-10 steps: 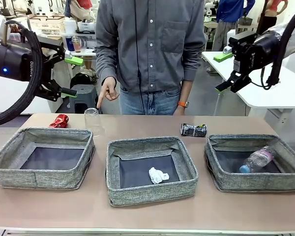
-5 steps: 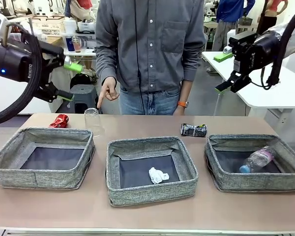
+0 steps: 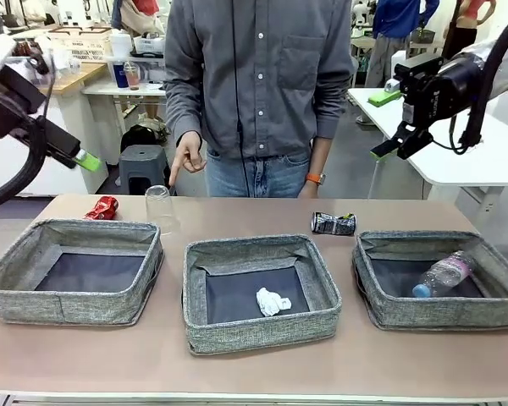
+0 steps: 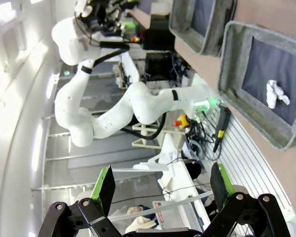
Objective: Sort the waste into the appropriate baskets.
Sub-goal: Pick up the waste item pointed out by the person.
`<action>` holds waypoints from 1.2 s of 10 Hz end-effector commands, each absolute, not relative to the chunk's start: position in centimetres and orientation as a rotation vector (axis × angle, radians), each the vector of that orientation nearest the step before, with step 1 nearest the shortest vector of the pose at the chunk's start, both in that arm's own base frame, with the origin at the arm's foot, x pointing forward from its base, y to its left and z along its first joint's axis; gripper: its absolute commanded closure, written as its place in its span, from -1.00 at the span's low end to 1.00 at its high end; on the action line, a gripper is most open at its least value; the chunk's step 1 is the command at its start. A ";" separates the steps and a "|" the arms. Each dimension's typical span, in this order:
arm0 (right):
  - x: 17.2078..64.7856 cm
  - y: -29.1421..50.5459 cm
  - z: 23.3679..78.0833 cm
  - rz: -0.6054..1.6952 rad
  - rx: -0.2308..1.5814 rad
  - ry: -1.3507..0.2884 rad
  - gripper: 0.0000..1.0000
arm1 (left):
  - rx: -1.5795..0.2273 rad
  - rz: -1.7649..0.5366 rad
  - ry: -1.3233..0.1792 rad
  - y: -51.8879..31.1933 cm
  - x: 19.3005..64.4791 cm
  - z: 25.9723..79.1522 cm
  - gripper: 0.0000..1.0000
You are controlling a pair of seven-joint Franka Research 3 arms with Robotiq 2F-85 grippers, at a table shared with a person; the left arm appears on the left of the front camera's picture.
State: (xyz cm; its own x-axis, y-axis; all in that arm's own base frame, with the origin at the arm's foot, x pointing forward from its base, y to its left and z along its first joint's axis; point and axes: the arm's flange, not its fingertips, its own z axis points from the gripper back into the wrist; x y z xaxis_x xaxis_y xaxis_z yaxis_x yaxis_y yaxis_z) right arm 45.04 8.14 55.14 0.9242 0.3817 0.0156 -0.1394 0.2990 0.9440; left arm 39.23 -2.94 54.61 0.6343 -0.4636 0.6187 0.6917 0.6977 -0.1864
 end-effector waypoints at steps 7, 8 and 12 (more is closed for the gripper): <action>44.6 8.2 55.0 0.363 1.243 0.207 -1.00 | -0.355 -0.750 -0.907 -1.1 40.0 53.2 -1.00; 44.6 8.2 55.0 0.363 1.243 0.207 -1.00 | -0.462 -0.743 -0.932 -0.9 40.4 52.7 -1.00; 44.6 8.2 55.0 0.363 1.243 0.207 -1.00 | -0.652 -1.086 -1.032 1.2 47.5 47.7 -1.00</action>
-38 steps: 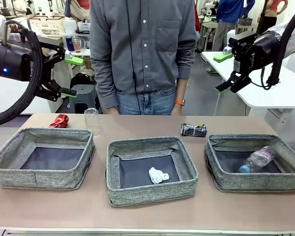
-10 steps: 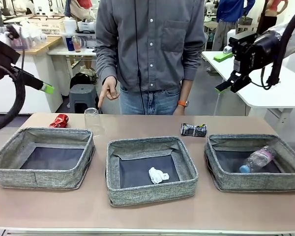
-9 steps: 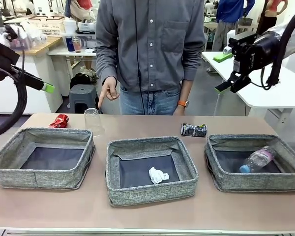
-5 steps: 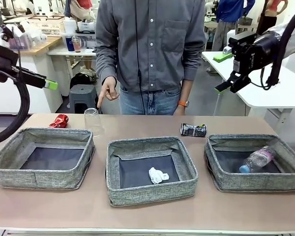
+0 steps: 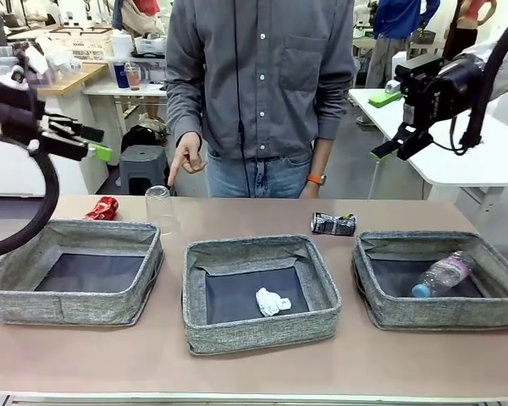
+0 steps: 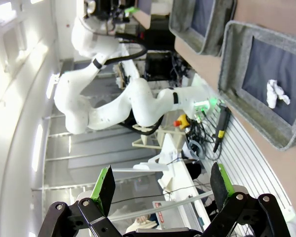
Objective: Sort the waste into the appropriate baskets.
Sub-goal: Pick up the waste item pointed out by the person.
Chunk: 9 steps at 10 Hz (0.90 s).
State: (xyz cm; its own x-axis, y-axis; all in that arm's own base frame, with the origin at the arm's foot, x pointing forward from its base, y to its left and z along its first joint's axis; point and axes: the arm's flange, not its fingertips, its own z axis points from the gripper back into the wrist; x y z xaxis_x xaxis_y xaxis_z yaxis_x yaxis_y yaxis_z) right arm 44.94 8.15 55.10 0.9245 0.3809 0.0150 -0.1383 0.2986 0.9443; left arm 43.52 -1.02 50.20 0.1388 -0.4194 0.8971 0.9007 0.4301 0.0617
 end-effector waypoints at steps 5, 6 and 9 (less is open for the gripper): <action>44.6 8.2 55.0 0.363 1.243 0.207 -1.00 | -0.529 -1.217 -1.235 2.2 52.5 40.4 -1.00; 44.6 8.2 55.0 0.363 1.243 0.207 -1.00 | -0.494 -1.207 -1.233 2.1 53.7 38.5 -1.00; 44.6 8.2 55.0 0.363 1.243 0.207 -1.00 | -0.581 -1.175 -1.055 1.6 55.9 35.9 -1.00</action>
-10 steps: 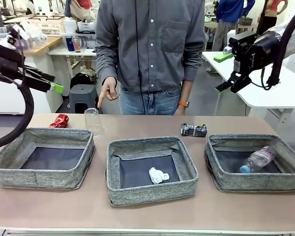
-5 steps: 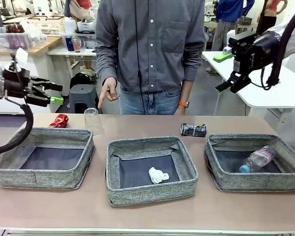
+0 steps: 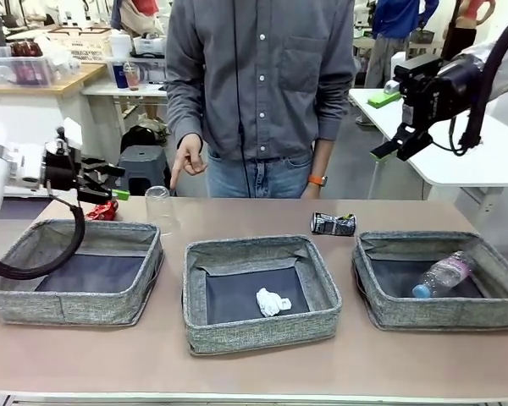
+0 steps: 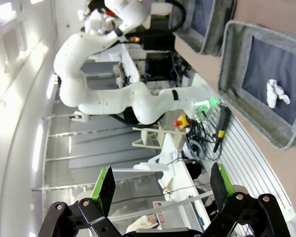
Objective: Sort the waste into the appropriate baskets.
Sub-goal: Pick up the waste item pointed out by the person.
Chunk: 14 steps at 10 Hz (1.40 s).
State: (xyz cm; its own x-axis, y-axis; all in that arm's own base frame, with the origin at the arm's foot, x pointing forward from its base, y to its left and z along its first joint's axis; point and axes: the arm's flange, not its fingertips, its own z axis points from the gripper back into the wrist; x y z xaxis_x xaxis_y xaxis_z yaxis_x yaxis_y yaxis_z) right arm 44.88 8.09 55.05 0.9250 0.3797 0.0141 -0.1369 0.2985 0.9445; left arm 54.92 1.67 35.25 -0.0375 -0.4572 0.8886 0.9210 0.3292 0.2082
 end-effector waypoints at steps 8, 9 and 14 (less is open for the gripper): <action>44.6 8.2 55.0 0.363 1.243 0.207 -1.00 | -0.585 -1.207 -1.029 1.3 58.5 33.2 -1.00; 44.6 8.2 55.0 0.363 1.243 0.207 -1.00 | -0.599 -1.205 -1.021 0.9 59.0 32.6 -1.00; 44.6 8.2 55.0 0.363 1.243 0.207 -1.00 | -0.606 -1.181 -0.991 -0.4 61.5 30.7 -1.00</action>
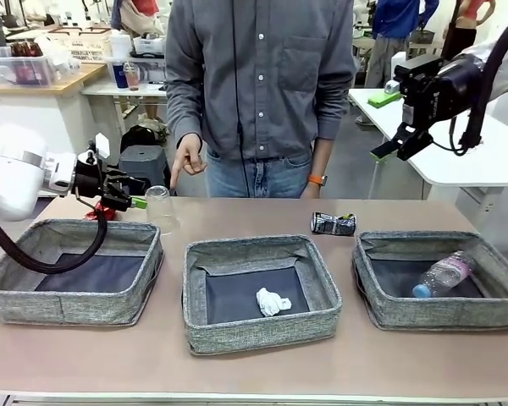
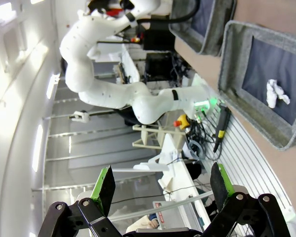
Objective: Sort the waste into the appropriate baskets.
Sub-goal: Pick up the waste item pointed out by the person.
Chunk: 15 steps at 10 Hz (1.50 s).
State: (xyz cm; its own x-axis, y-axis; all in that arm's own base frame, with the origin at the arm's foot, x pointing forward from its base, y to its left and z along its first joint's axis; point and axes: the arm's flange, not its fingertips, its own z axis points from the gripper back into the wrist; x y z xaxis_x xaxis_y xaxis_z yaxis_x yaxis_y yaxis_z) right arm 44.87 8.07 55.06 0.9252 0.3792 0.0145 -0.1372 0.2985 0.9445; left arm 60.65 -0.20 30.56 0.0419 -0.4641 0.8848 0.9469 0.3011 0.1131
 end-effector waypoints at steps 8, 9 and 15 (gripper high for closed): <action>44.6 8.2 55.0 0.363 1.243 0.207 -1.00 | -0.735 -1.174 -0.992 -1.9 63.2 28.6 -1.00; 44.6 8.2 55.0 0.363 1.243 0.207 -1.00 | -0.750 -1.178 -0.996 -2.2 63.2 28.6 -1.00; 44.6 8.2 55.0 0.363 1.243 0.207 -1.00 | -0.795 -1.208 -0.994 -3.2 63.2 27.9 -1.00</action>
State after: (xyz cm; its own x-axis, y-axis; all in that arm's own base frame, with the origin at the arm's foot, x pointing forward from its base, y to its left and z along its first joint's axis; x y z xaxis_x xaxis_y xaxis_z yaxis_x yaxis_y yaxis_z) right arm 44.87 8.06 55.06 0.9252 0.3792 0.0148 -0.1374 0.2985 0.9445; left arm 62.72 -3.15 27.75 0.0617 -0.3821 0.9221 0.9758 0.2174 0.0248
